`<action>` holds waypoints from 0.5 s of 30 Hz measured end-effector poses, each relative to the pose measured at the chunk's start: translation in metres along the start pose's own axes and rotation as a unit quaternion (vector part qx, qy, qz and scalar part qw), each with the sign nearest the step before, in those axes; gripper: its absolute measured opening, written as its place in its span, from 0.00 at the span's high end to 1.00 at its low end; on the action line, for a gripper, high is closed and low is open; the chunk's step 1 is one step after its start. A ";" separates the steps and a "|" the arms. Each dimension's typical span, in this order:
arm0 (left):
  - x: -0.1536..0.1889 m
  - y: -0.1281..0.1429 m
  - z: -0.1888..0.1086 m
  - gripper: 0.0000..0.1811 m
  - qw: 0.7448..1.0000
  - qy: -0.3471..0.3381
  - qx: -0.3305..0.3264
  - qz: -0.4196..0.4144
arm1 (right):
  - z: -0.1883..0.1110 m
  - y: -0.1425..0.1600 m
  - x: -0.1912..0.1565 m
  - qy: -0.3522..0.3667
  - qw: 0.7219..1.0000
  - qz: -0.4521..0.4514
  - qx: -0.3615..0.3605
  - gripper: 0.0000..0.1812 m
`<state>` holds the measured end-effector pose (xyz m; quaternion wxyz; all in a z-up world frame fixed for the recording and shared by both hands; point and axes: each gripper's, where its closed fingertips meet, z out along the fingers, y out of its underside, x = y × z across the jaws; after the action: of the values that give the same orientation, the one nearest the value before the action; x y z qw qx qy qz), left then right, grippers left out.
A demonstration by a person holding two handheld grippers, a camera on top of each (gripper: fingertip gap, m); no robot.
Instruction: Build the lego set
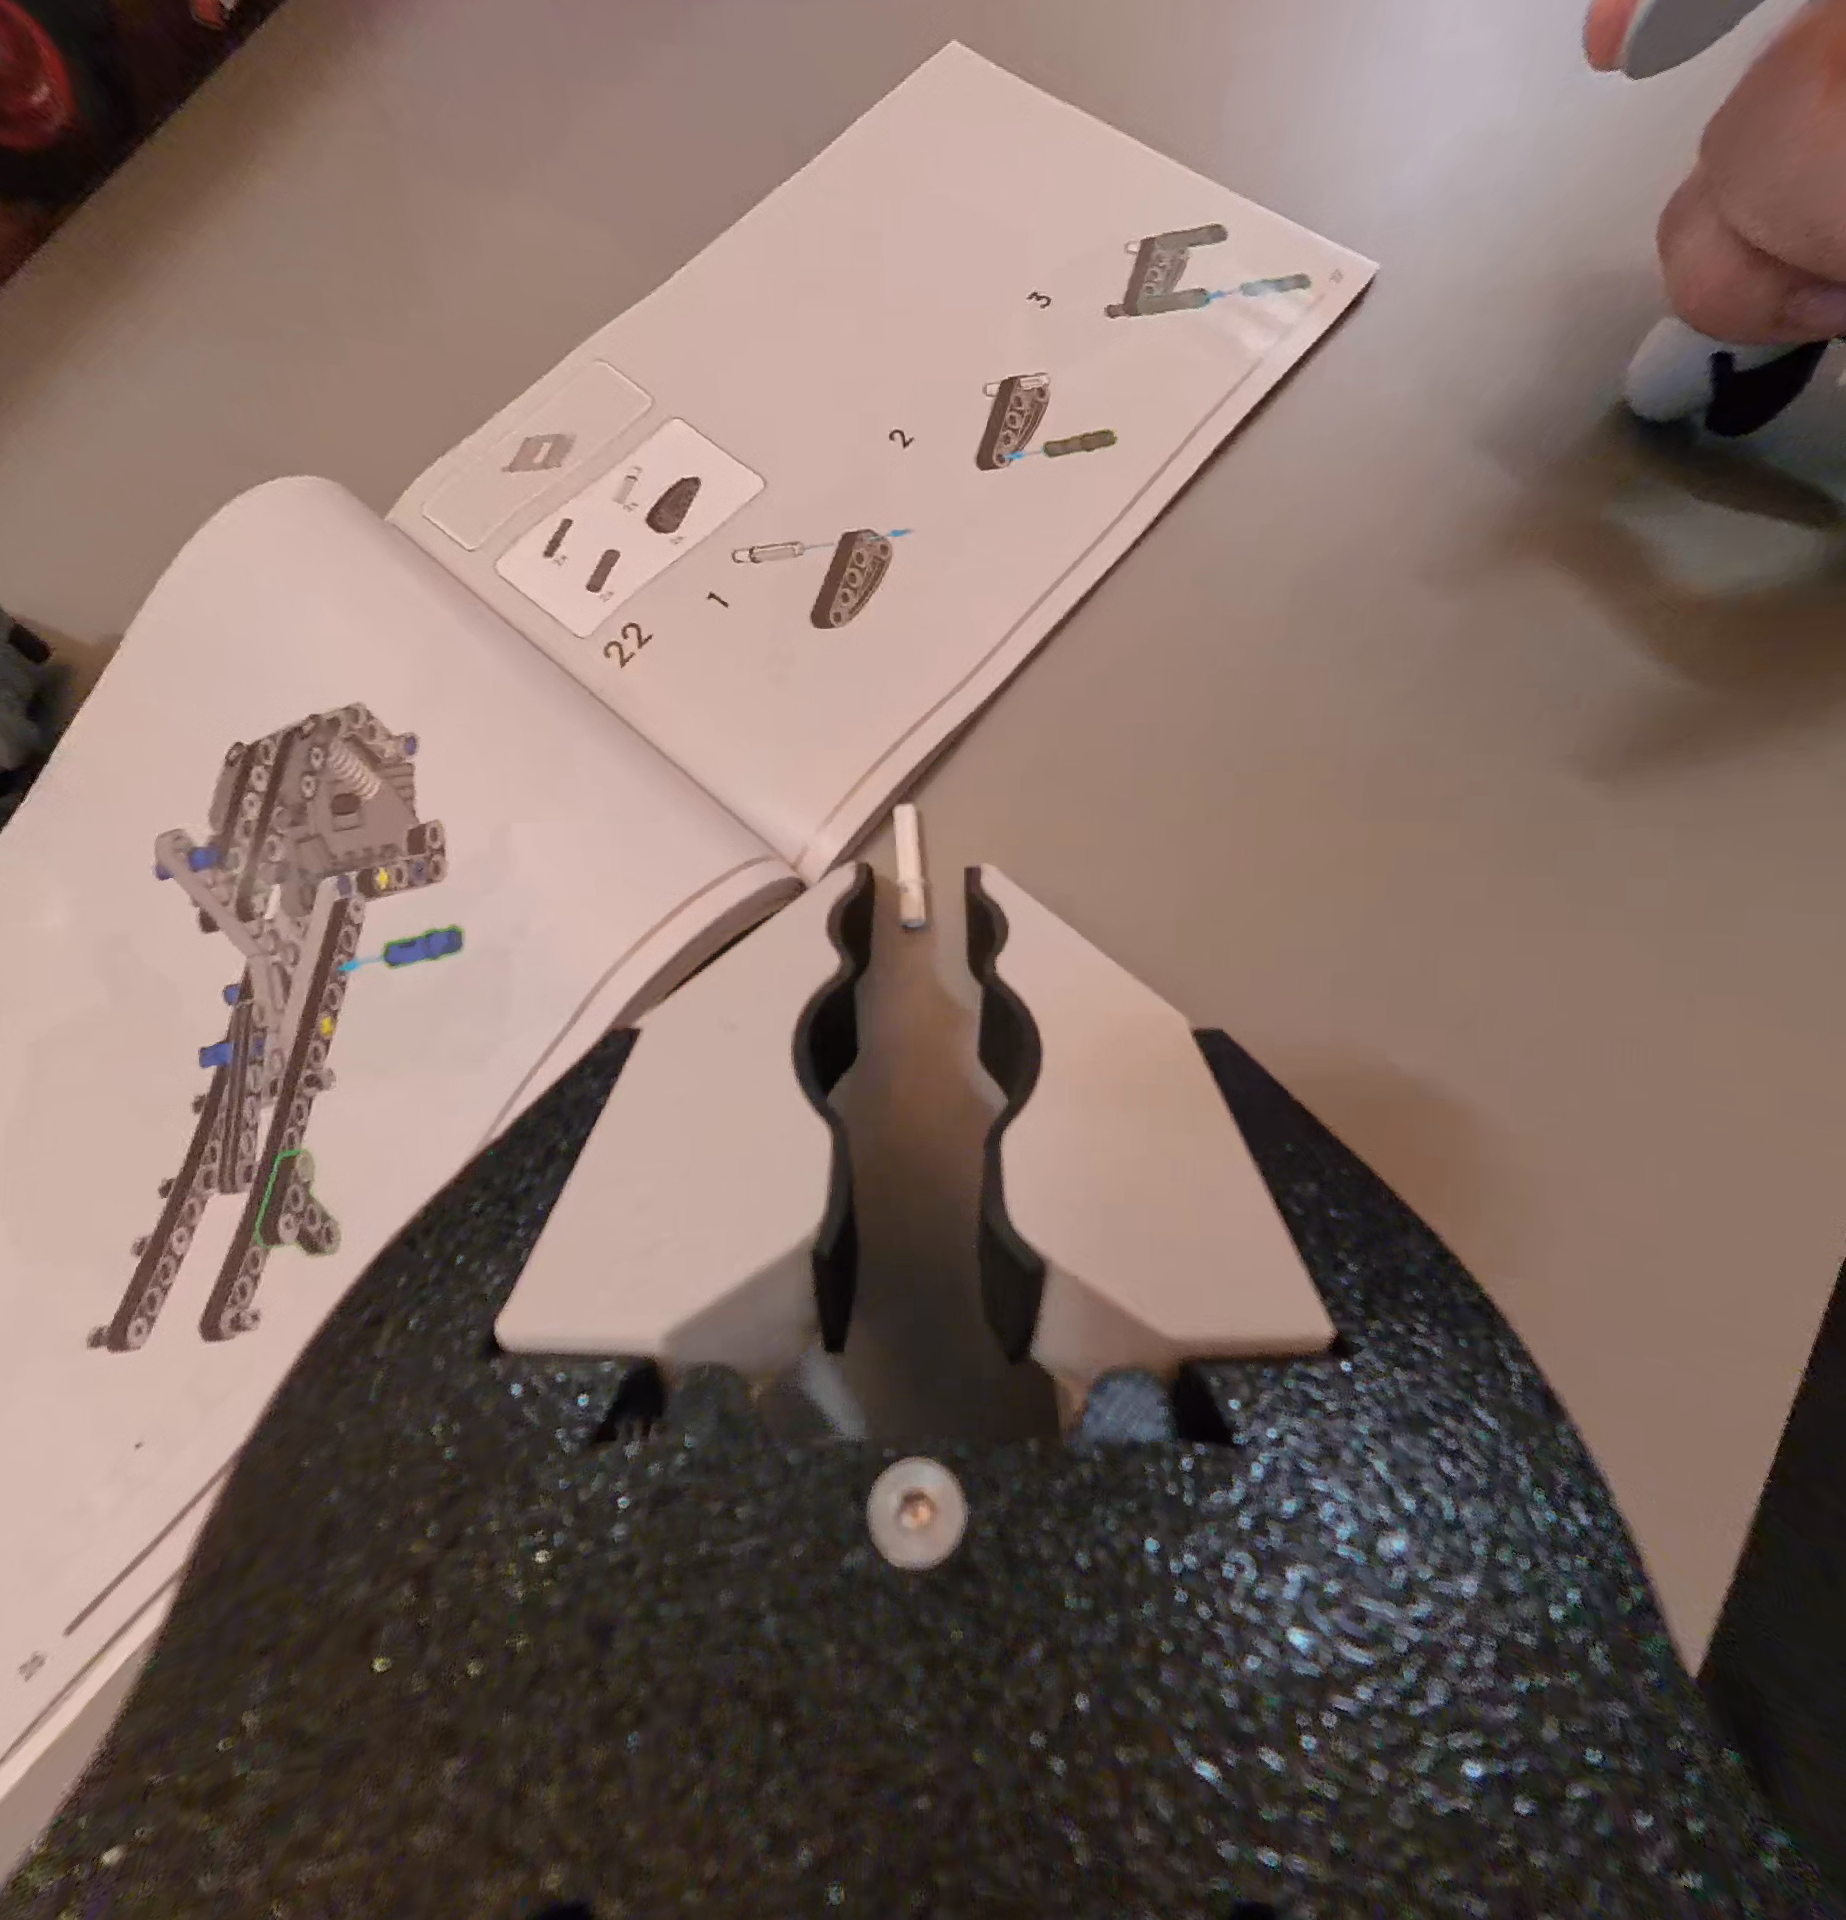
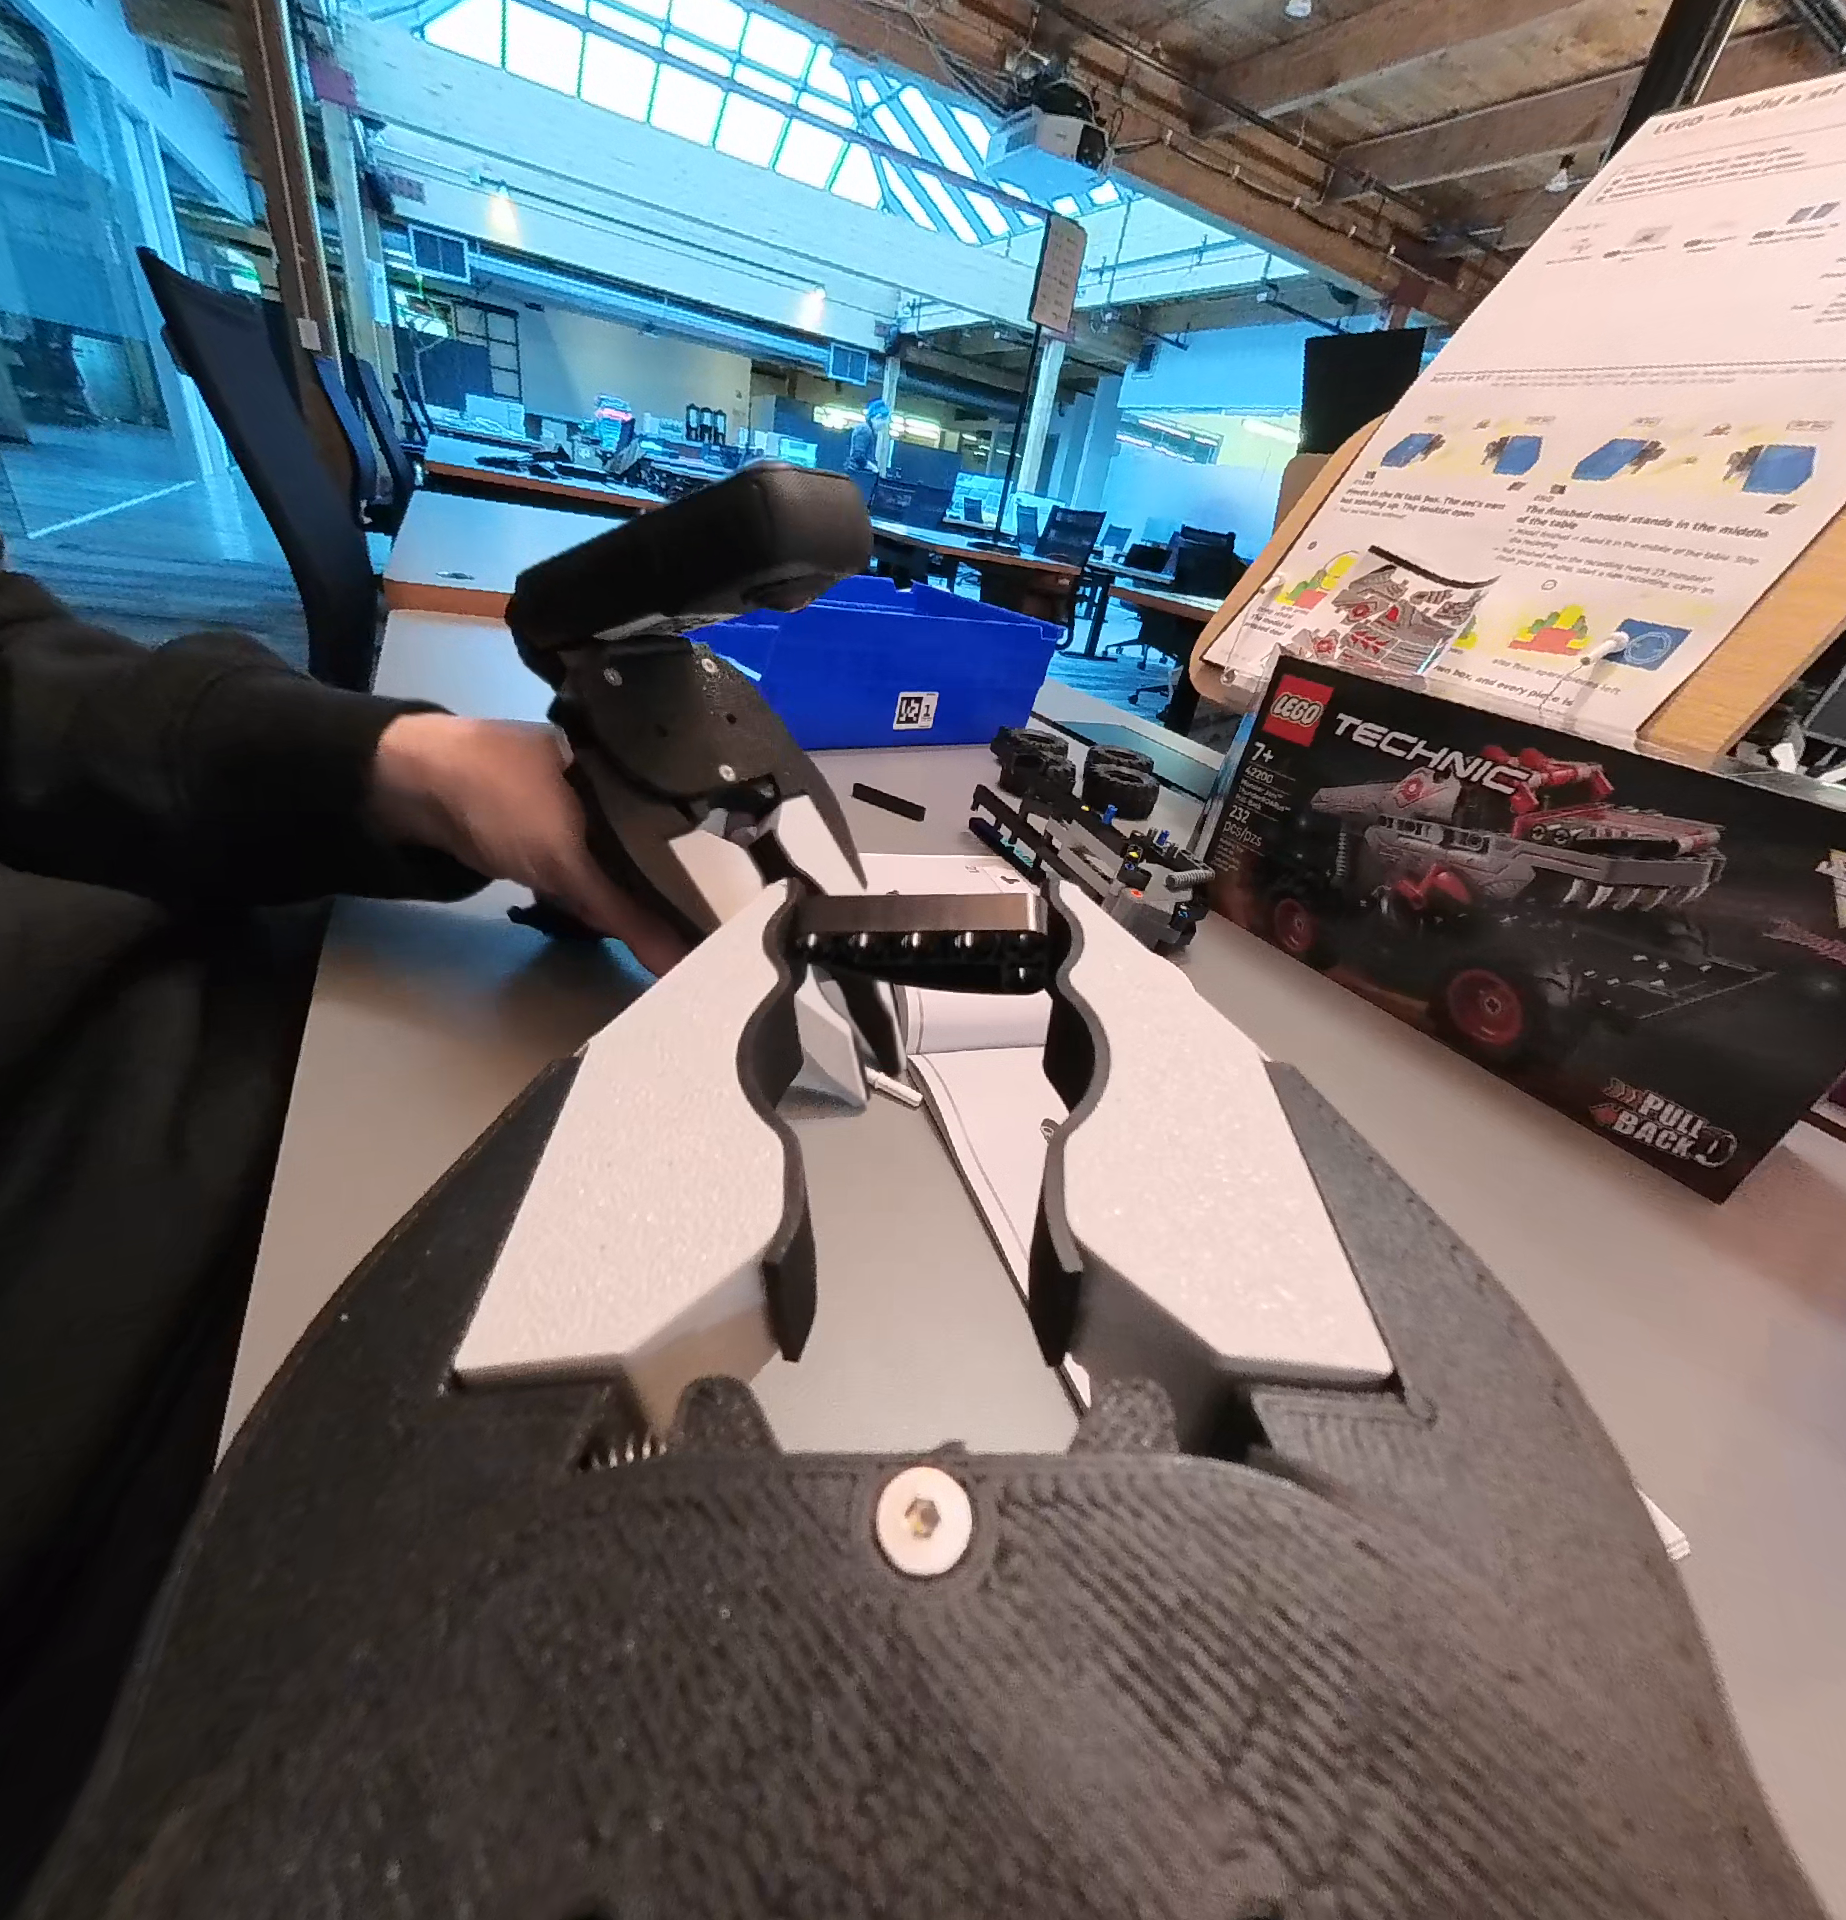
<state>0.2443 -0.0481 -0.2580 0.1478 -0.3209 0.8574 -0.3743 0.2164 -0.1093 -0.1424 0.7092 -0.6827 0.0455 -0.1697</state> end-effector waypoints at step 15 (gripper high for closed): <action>0.022 -0.048 -0.048 0.99 0.933 -0.082 0.148 0.316 | -0.001 -0.011 -0.024 -0.094 0.992 0.072 0.033 0.77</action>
<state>0.2252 -0.0608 -0.1906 0.3737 -0.0369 0.8346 -0.4031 0.1919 -0.1037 -0.1357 0.7427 -0.6670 0.0223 -0.0549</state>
